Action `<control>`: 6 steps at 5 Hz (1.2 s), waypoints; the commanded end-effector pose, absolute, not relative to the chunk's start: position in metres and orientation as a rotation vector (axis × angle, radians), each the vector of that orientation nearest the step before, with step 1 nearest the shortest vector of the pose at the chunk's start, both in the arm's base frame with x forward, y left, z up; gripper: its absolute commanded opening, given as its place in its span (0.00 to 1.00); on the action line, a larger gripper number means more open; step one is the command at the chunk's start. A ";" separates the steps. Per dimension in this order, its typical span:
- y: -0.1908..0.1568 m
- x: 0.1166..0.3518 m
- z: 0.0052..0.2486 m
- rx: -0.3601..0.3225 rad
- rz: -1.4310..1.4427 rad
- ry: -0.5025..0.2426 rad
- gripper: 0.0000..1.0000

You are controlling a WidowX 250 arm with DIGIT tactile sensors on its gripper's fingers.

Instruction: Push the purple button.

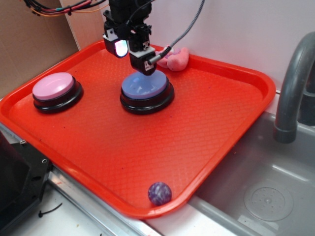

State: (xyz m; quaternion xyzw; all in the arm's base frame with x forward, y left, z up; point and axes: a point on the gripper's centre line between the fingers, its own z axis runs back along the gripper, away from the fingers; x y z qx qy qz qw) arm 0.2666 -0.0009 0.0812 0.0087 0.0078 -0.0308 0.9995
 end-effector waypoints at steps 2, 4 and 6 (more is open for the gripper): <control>-0.001 0.273 0.120 0.019 -0.037 -0.071 1.00; -0.001 0.269 0.128 0.017 -0.029 -0.072 1.00; -0.003 0.263 0.136 0.029 -0.033 -0.083 1.00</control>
